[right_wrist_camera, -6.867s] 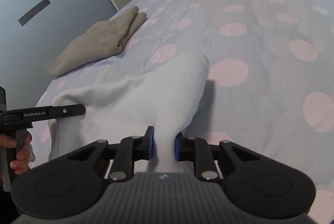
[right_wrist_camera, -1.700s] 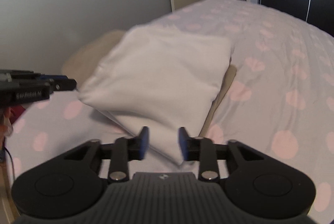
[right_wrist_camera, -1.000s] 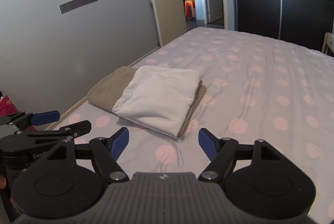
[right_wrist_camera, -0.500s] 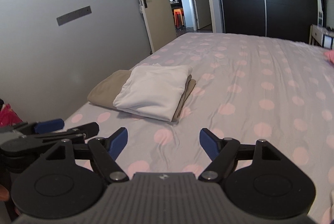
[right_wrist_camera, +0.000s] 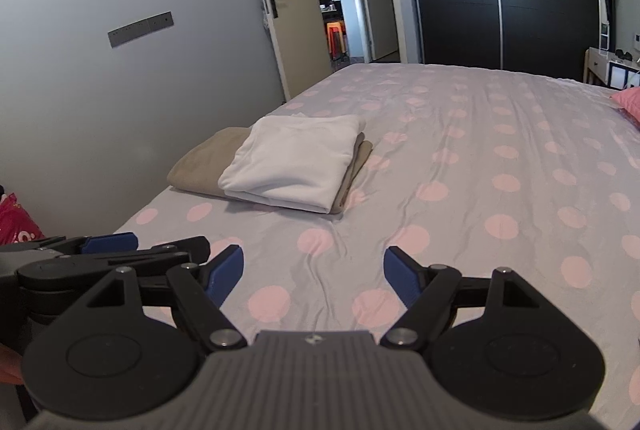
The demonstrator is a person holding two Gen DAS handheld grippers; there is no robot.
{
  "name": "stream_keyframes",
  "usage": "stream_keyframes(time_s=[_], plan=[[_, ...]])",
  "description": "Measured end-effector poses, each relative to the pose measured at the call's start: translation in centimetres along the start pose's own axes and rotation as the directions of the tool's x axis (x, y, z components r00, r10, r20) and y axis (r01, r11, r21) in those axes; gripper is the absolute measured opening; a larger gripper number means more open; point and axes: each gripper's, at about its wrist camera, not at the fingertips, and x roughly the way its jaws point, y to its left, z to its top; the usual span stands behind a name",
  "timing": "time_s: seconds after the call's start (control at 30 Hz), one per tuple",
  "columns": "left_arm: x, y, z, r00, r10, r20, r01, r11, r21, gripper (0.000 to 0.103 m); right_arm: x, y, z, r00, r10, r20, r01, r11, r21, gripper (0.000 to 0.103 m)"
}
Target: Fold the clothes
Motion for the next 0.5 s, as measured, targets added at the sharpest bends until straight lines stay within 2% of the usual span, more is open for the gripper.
stream_keyframes(time_s=[0.5], plan=[[-0.52, -0.04, -0.59, 1.0, 0.003, 0.01, -0.003, 1.0, 0.013, 0.074, -0.26, 0.3, -0.38, 1.0, -0.005, -0.001, 0.005, 1.0, 0.007, 0.079]])
